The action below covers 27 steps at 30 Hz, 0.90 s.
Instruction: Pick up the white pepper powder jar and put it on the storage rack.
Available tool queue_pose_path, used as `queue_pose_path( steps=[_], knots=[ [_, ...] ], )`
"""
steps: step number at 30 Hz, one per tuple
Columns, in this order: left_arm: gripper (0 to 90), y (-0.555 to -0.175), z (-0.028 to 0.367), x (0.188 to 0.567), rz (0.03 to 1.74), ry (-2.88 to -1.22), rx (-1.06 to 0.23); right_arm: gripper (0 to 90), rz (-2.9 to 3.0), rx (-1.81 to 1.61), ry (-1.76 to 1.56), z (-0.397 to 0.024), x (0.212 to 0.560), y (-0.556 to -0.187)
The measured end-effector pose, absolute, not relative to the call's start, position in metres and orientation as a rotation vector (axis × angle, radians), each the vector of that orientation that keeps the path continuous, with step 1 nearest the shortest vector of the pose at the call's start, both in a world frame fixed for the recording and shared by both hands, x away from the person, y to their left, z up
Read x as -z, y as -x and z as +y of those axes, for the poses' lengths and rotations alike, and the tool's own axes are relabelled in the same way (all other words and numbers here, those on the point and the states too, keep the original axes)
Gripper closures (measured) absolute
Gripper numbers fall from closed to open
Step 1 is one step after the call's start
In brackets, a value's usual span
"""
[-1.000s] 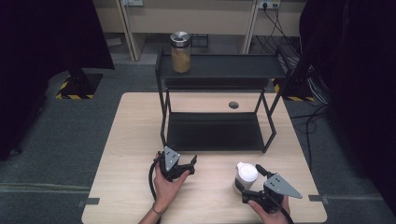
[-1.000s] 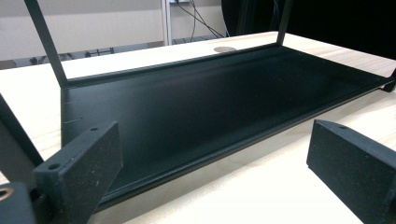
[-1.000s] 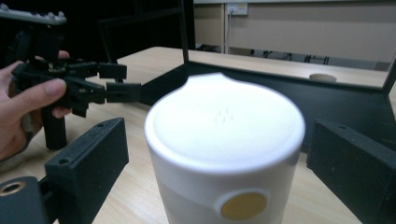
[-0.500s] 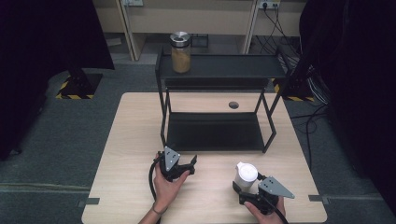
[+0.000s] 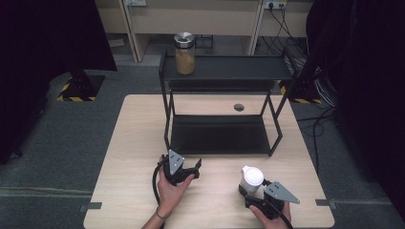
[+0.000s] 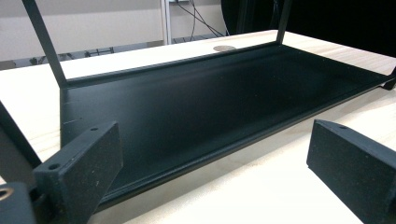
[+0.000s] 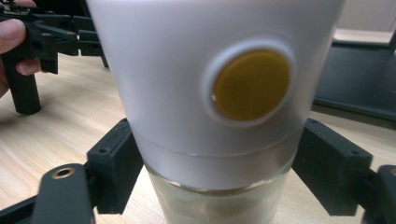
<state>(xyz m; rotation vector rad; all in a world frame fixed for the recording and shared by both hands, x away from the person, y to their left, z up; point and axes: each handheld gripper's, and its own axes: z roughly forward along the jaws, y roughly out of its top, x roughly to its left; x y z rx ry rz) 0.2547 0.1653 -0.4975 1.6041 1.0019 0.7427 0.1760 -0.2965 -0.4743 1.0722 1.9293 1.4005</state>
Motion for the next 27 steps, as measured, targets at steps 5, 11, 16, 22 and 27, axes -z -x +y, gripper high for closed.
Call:
queue_pose_path(
  steps=[5, 11, 16, 22, 27],
  knots=[
    [2.8, -0.2548, 0.1652, 0.4975, 1.001, -1.605, -0.743, 27.8, 1.907, -1.413, -1.045, -0.2958, 0.4779, -0.1742],
    [2.8, -0.2548, 0.165, 0.4974, 1.0, -1.607, -0.744, 30.1, 1.911, -1.403, -1.02, -0.2956, 0.4785, -0.1741],
    [2.8, -0.2547, 0.1646, 0.4975, 0.999, -1.607, -0.747, 30.4, 1.91, -1.394, -1.017, -0.2943, 0.478, -0.173],
    [2.8, -0.2545, 0.1655, 0.4982, 1.0, -1.6, -0.743, 30.5, 1.897, -1.388, -1.033, -0.2941, 0.4772, -0.1717],
    [2.9, -0.2537, 0.1643, 0.4983, 0.994, -1.604, -0.752, 30.6, 1.869, -1.402, -1.035, -0.2967, 0.4758, -0.1702]
  ],
)
